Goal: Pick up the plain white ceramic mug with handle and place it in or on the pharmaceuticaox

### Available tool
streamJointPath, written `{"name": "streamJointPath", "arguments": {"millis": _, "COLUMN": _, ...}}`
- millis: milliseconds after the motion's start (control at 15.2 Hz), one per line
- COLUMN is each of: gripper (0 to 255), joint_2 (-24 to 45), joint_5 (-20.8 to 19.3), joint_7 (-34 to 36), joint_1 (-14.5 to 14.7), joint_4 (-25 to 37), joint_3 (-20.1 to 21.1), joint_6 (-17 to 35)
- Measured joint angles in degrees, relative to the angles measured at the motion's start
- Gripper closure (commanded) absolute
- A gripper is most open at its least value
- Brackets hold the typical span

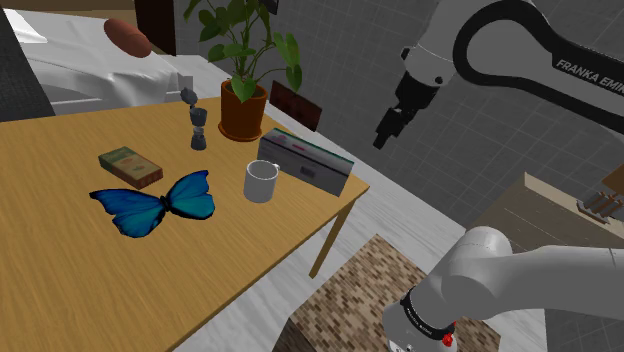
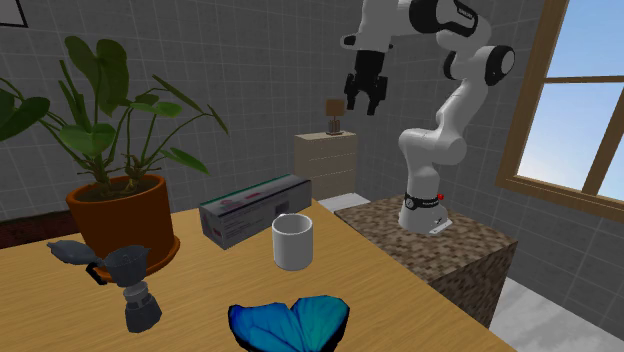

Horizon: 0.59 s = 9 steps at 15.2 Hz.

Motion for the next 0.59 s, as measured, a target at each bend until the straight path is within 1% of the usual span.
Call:
{"name": "streamJointPath", "arguments": {"millis": 66, "gripper": 0, "joint_2": 0.0, "joint_5": 0.0, "joint_7": 0.0, "joint_1": 0.0, "joint_4": 0.0, "joint_3": 0.0, "joint_6": 0.0}}
{"name": "streamJointPath", "arguments": {"millis": 198, "gripper": 0, "joint_2": 1.18, "joint_5": 0.56, "joint_7": 1.25, "joint_1": 0.1, "joint_4": -0.75, "joint_3": 0.77, "joint_6": 1.89}}
{"name": "streamJointPath", "arguments": {"millis": 462, "gripper": 0, "joint_2": 6.09, "joint_5": 1.89, "joint_7": 4.79, "joint_1": 0.25, "joint_4": -2.34, "joint_3": 2.86, "joint_6": 8.36}}
{"name": "streamJointPath", "arguments": {"millis": 594, "gripper": 0, "joint_2": 9.42, "joint_5": 2.56, "joint_7": 6.95, "joint_1": 0.36, "joint_4": -2.1, "joint_3": 4.24, "joint_6": 11.46}}
